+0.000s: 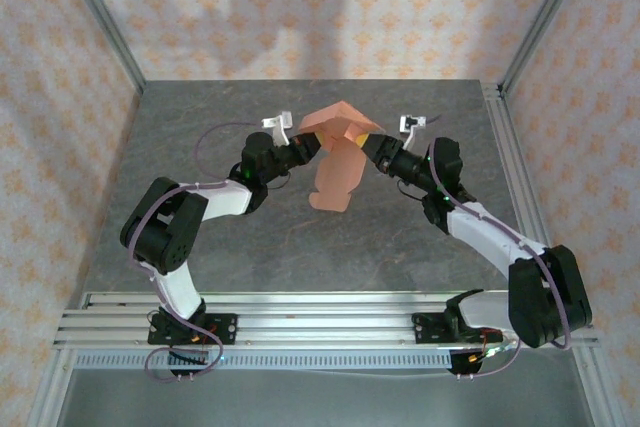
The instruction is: Fold the paper box
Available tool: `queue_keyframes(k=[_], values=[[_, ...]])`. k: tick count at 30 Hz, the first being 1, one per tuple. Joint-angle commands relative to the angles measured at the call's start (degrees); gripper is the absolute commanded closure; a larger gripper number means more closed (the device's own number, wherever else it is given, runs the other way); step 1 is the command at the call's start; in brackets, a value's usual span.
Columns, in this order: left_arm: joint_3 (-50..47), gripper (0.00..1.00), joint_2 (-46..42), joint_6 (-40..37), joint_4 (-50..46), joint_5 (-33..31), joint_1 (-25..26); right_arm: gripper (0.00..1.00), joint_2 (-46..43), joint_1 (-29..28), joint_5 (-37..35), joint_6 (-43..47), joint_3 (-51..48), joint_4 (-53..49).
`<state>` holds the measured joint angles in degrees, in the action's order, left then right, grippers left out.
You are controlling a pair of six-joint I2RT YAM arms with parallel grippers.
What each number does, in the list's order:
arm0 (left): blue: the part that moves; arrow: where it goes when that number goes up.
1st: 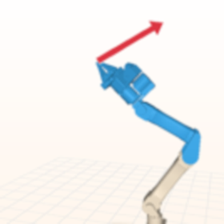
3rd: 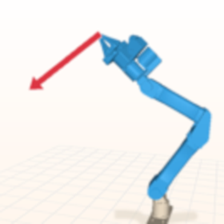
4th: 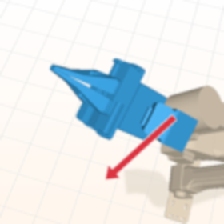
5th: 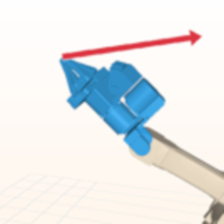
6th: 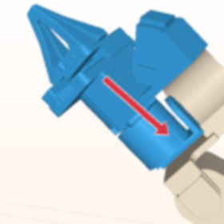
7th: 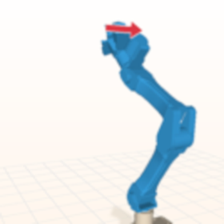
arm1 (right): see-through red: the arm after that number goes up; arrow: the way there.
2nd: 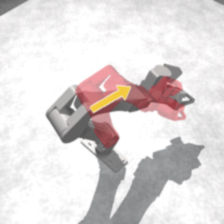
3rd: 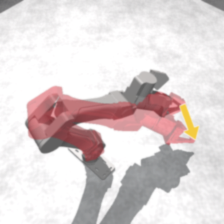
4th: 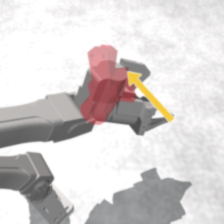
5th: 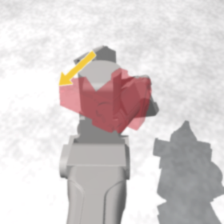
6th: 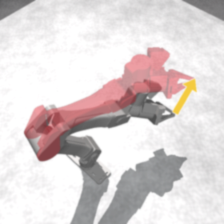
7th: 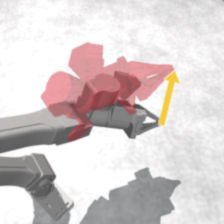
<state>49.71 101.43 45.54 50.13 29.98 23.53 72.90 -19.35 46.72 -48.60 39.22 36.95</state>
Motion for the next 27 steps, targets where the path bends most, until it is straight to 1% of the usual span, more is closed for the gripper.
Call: queue_keyframes(k=[1, 4, 5, 8, 10, 11, 12, 13, 14, 15, 16, 17, 18, 20, 21, 22, 23, 24, 25, 26, 27], values=[[-0.4, 1.00, -1.2, -5.0, -1.2, 0.7, -0.4, 0.70, 0.2, -0.3, 0.0, 1.9, 1.6, -1.1], [-0.5, 1.00, -1.6, -6.9, -2.6, -0.3, -0.3, 0.81, -0.1, -0.3, -0.7, 3.1, 1.6, -3.2], [-0.6, 1.00, -1.7, -7.5, -3.2, -0.6, -0.3, 0.87, -0.2, -0.3, -1.0, 3.6, 1.8, -4.2], [-0.2, 1.00, -1.7, -8.2, -4.3, -0.5, -0.3, 0.99, -0.6, -0.3, -1.5, 4.3, 1.8, -6.2], [-0.1, 1.00, -1.5, -8.3, -4.2, -0.4, -0.4, 1.00, -0.9, -0.5, -1.8, 4.4, 1.6, -6.8], [0.0, 1.00, -1.5, -8.4, -4.3, -0.4, -0.3, 0.96, -1.1, -0.5, -2.0, 4.5, 1.6, -7.1], [0.1, 1.00, -1.5, -8.5, -4.4, -0.5, -0.4, 0.86, -1.4, -0.4, -2.3, 4.5, 1.5, -7.4], [0.1, 1.00, -1.5, -8.9, -4.7, -0.5, -0.4, 0.74, -1.7, -0.5, -3.0, 4.7, 1.4, -7.8], [0.1, 1.00, -1.4, -9.1, -4.9, -0.6, -0.4, 0.64, -2.1, -0.5, -3.9, 5.1, 1.1, -8.3], [0.0, 1.00, -1.4, -9.4, -4.9, -0.6, -0.4, 0.60, -2.4, -0.5, -4.4, 5.4, 1.2, -9.2], [-0.2, 1.00, -1.3, -9.7, -5.0, -0.6, -0.3, 0.60, -2.5, -0.5, -4.7, 5.9, 1.5, -10.5], [-0.4, 1.00, -1.4, -10.0, -4.9, -0.5, -0.4, 0.65, -2.5, -0.5, -4.7, 6.3, 1.8, -11.4], [-0.5, 1.00, -1.4, -10.3, -5.0, -0.5, -0.3, 0.72, -2.5, -0.5, -4.6, 6.4, 1.9, -11.8], [-0.8, 1.00, -1.4, -10.6, -5.3, -0.7, -0.4, 0.91, -2.5, -0.4, -4.6, 6.9, 2.0, -12.6], [-0.9, 1.00, -1.5, -10.7, -5.3, -0.8, -0.3, 0.97, -2.6, -0.4, -4.7, 7.1, 2.0, -13.2], [-1.1, 1.00, -1.5, -10.7, -5.4, -0.9, -0.3, 0.99, -2.6, -0.5, -4.7, 7.5, 2.2, -14.0], [-1.2, 1.00, -1.4, -10.7, -5.5, -1.2, -0.4, 0.99, -2.8, -0.5, -4.6, 7.8, 2.3, -14.6], [-1.3, 1.00, -1.5, -10.6, -5.3, -1.4, -0.5, 0.96, -2.9, -0.5, -4.4, 8.0, 2.4, -14.9], [-1.5, 1.00, -1.3, -10.4, -4.9, -1.6, -0.4, 0.88, -3.3, -0.5, -4.4, 8.2, 2.4, -15.1], [-1.6, 1.00, -1.2, -10.1, -4.8, -1.9, -0.5, 0.74, -3.7, -0.5, -4.6, 8.4, 2.4, -15.4], [-1.7, 1.00, -1.1, -9.8, -4.6, -2.1, -0.6, 0.63, -4.3, -0.5, -4.8, 8.7, 2.4, -15.8]])
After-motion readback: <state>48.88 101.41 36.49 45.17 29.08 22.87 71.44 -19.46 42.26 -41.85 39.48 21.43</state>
